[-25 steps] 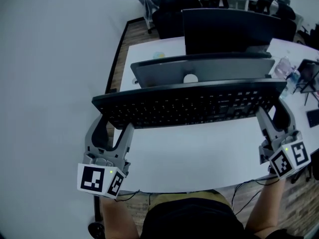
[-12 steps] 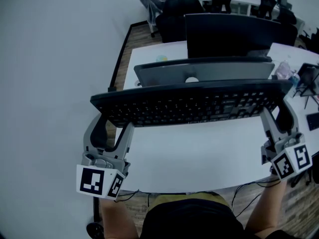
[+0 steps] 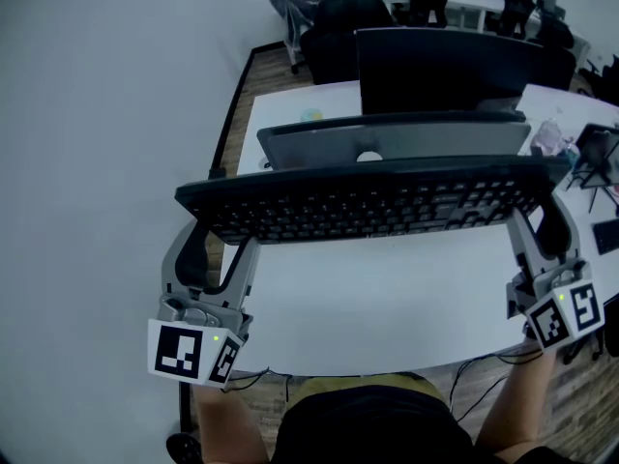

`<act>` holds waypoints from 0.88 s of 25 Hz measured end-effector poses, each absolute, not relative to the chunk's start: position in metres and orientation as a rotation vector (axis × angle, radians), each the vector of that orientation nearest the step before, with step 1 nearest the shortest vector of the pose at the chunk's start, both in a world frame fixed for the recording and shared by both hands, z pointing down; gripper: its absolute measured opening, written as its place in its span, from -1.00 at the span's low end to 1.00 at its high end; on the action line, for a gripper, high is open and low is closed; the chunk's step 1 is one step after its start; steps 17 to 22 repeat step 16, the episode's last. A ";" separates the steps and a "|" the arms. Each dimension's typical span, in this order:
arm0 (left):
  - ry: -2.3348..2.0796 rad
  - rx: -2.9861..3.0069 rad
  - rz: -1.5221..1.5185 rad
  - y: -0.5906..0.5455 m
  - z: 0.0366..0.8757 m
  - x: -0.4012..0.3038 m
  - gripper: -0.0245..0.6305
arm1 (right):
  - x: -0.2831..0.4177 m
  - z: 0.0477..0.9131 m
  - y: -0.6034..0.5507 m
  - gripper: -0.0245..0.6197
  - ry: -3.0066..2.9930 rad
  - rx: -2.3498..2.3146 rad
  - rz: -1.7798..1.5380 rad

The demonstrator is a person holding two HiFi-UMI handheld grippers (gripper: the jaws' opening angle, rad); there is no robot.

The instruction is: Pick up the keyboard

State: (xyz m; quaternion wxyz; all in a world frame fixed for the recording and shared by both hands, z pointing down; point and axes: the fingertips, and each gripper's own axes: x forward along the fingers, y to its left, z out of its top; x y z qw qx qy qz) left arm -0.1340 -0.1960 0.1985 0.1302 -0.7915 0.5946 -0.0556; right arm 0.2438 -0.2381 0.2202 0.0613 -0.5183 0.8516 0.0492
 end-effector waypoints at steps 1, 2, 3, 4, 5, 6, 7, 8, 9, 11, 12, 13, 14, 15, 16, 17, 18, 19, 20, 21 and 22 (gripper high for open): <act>1.727 -2.301 -0.161 -0.196 0.199 -0.134 -0.08 | 0.244 0.220 -0.238 -0.01 2.574 -1.570 0.151; 1.726 -2.303 -0.159 -0.197 0.199 -0.134 -0.08 | 0.244 0.219 -0.237 -0.01 2.573 -1.573 0.154; 1.724 -2.304 -0.157 -0.197 0.199 -0.134 -0.08 | 0.244 0.219 -0.237 -0.01 2.571 -1.576 0.158; 1.723 -2.305 -0.155 -0.197 0.199 -0.134 -0.08 | 0.244 0.219 -0.236 -0.02 2.570 -1.578 0.159; 1.721 -2.306 -0.152 -0.197 0.199 -0.134 -0.08 | 0.244 0.219 -0.236 -0.02 2.569 -1.581 0.159; 1.719 -2.307 -0.150 -0.197 0.199 -0.135 -0.08 | 0.244 0.219 -0.236 -0.02 2.569 -1.584 0.158; 1.717 -2.309 -0.148 -0.197 0.199 -0.135 -0.08 | 0.244 0.219 -0.236 -0.02 2.568 -1.586 0.157; 1.715 -2.312 -0.147 -0.198 0.199 -0.135 -0.08 | 0.244 0.219 -0.235 -0.01 2.568 -1.589 0.155; 1.714 -2.314 -0.146 -0.198 0.199 -0.134 -0.08 | 0.244 0.219 -0.235 -0.01 2.567 -1.592 0.154; 1.711 -2.318 -0.145 -0.199 0.199 -0.135 -0.08 | 0.244 0.219 -0.234 -0.02 2.567 -1.597 0.152; 1.710 -2.320 -0.144 -0.199 0.199 -0.135 -0.08 | 0.244 0.219 -0.234 -0.02 2.567 -1.599 0.152; 1.709 -2.322 -0.143 -0.199 0.199 -0.135 -0.08 | 0.244 0.218 -0.234 -0.02 2.566 -1.600 0.152; 1.708 -2.323 -0.142 -0.200 0.199 -0.135 -0.08 | 0.244 0.218 -0.234 -0.01 2.566 -1.601 0.151; 1.707 -2.324 -0.141 -0.200 0.199 -0.135 -0.08 | 0.244 0.218 -0.234 -0.02 2.566 -1.602 0.150; 1.706 -2.325 -0.140 -0.200 0.199 -0.135 -0.08 | 0.244 0.218 -0.233 -0.02 2.566 -1.603 0.149; 1.706 -2.325 -0.140 -0.200 0.199 -0.135 -0.08 | 0.244 0.218 -0.233 -0.02 2.566 -1.603 0.149; 1.706 -2.325 -0.140 -0.200 0.199 -0.135 -0.08 | 0.244 0.218 -0.233 -0.02 2.566 -1.603 0.149; 1.706 -2.325 -0.140 -0.200 0.199 -0.135 -0.08 | 0.244 0.218 -0.233 -0.02 2.566 -1.603 0.149; 1.706 -2.325 -0.140 -0.200 0.199 -0.135 -0.08 | 0.244 0.218 -0.233 -0.02 2.566 -1.603 0.149; 1.706 -2.325 -0.140 -0.200 0.199 -0.135 -0.08 | 0.244 0.218 -0.233 -0.02 2.566 -1.603 0.149; 1.706 -2.325 -0.140 -0.200 0.199 -0.135 -0.08 | 0.244 0.218 -0.233 -0.02 2.566 -1.603 0.149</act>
